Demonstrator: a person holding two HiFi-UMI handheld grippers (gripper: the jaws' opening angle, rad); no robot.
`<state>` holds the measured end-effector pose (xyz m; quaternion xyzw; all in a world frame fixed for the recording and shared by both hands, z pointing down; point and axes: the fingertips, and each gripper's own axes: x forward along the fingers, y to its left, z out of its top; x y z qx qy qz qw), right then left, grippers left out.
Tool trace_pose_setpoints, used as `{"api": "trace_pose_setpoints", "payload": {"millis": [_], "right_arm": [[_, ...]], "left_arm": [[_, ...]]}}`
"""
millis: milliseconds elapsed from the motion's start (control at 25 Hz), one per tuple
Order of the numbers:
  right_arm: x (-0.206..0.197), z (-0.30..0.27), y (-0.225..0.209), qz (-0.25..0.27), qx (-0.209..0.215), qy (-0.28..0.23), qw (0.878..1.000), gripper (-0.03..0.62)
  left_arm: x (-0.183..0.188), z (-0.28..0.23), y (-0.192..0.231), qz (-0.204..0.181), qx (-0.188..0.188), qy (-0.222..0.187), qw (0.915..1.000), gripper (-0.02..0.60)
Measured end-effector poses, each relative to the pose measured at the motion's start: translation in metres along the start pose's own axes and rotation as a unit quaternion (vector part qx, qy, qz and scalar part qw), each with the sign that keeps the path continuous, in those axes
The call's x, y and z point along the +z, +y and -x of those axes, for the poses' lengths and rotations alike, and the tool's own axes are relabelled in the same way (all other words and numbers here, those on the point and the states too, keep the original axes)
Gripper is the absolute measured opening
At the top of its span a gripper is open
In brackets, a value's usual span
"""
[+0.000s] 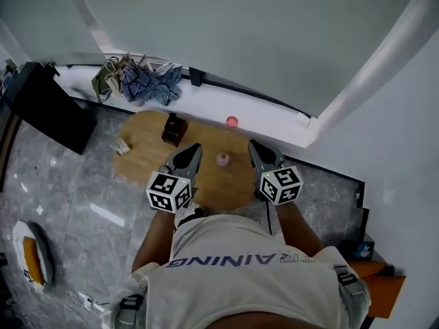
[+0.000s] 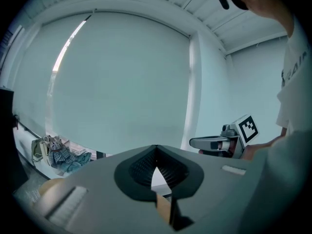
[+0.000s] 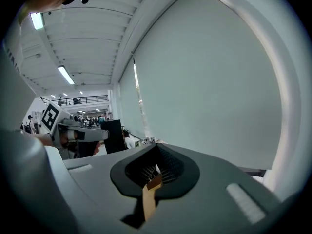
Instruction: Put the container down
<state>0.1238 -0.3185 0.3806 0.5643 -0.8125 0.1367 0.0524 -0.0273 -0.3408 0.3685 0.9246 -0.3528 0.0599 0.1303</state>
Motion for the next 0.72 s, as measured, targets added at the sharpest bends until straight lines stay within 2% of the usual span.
{"api": "trace_pose_setpoints", "payload": {"millis": [280, 720], "right_arm": [[0.004, 0.005, -0.008, -0.008, -0.009, -0.008, 1.000, 0.015], [0.004, -0.005, 0.008, 0.003, 0.026, -0.003, 1.000, 0.015]], "left_arm": [[0.010, -0.002, -0.001, -0.004, -0.002, -0.008, 1.0000, 0.000], [0.009, 0.006, 0.003, 0.003, 0.004, -0.006, 1.0000, 0.000]]}}
